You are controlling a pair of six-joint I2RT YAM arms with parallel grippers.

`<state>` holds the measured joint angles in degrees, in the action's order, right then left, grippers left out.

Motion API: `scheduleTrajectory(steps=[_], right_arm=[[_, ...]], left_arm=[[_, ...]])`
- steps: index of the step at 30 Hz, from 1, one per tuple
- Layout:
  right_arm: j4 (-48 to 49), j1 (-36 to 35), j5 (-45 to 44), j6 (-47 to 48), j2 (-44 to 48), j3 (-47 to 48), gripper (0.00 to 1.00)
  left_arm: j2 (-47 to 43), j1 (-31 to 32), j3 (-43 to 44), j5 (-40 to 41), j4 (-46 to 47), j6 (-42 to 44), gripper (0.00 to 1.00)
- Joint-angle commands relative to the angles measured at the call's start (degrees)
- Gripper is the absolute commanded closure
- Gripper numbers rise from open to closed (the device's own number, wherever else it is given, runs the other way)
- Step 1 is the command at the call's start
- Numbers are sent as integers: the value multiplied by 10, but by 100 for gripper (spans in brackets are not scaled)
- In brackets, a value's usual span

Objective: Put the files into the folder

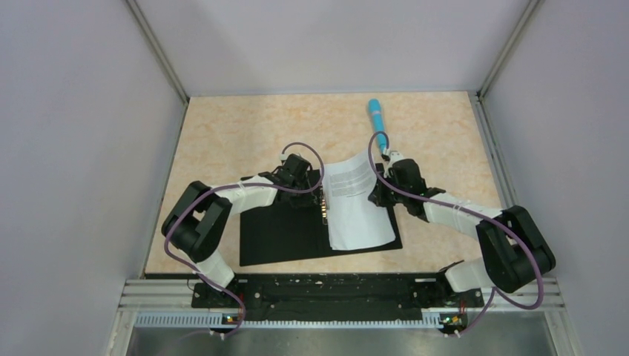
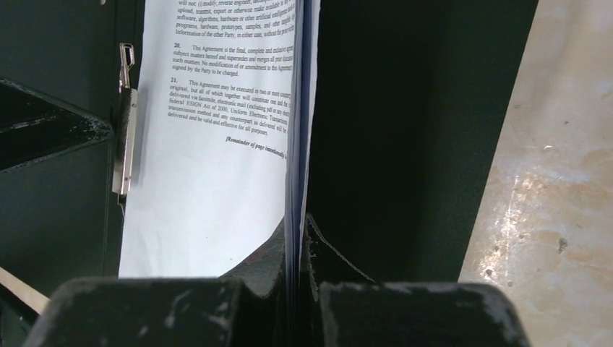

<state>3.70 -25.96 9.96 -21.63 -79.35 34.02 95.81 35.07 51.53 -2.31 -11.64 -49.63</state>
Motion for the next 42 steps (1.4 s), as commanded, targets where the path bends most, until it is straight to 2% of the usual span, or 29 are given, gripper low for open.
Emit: scheduleTrajectory(steps=[1, 11, 20, 21, 26, 29, 42], right_arm=[[24, -13, 5, -20, 15, -5, 100], [15, -17, 7, -9, 11, 0, 100], [-34, -17, 4, 19, -4, 24, 100], [-40, -17, 3, 22, -8, 28, 97], [-68, -18, -10, 28, -11, 41, 68], [-82, -17, -19, 33, -14, 53, 58], [-137, -5, -80, 33, -24, 74, 40]], left_arm=[[6, 2, 8, -8, 16, -4, 80], [13, 4, 11, -16, 22, -7, 85], [16, 4, 12, -15, 22, -7, 85], [17, 4, 12, -16, 21, -7, 85], [15, 4, 13, -12, 19, -7, 85], [16, 4, 15, -11, 16, -6, 85], [19, 4, 22, -9, 8, 2, 86]])
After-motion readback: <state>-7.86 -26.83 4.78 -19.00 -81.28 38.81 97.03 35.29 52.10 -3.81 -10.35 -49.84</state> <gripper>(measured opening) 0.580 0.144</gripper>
